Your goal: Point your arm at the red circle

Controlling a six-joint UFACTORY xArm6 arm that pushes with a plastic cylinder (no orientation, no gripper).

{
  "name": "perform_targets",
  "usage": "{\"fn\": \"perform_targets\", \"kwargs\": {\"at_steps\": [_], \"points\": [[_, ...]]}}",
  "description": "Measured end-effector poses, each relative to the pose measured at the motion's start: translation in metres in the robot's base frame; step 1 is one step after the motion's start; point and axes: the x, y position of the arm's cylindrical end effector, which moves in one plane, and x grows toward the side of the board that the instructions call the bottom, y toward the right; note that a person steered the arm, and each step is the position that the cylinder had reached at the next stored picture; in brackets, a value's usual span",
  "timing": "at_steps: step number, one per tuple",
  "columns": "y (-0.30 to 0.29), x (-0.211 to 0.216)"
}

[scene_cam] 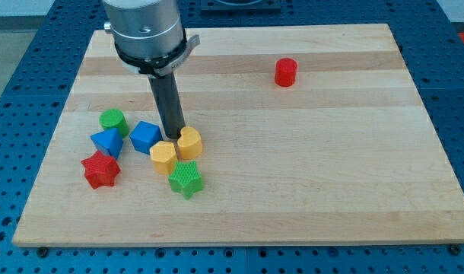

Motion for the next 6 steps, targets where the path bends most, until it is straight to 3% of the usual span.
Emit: {"fn": "perform_targets", "kwargs": {"at_steps": [4,5,6], "points": [[0.022,0.026],[0.022,0.018],[0.022,-0.025]]}}
